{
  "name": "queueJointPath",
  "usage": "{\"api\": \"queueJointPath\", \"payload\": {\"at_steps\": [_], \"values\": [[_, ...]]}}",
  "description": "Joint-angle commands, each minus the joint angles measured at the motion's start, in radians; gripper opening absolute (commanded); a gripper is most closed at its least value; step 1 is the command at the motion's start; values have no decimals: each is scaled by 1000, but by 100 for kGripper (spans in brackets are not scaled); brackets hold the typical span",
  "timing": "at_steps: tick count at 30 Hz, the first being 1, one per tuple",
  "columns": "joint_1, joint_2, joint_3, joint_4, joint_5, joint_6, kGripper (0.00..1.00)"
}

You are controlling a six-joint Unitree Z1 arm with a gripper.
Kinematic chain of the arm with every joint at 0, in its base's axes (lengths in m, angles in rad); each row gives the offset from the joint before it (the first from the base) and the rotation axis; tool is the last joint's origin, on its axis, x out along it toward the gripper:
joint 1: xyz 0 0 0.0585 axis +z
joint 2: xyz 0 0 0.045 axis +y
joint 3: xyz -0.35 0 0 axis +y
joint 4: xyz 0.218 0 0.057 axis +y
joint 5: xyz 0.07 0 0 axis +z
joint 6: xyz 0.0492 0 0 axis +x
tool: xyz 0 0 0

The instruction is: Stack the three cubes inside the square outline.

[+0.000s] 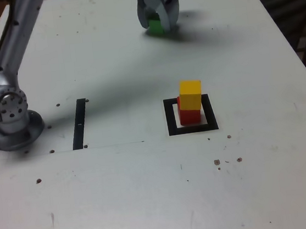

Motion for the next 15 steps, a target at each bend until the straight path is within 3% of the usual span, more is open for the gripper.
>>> {"api": "queueJointPath", "payload": {"at_steps": [1, 15], "values": [[-10, -36, 23, -7, -4, -13, 35], [-122, -204, 150, 60, 12, -189, 35]]}}
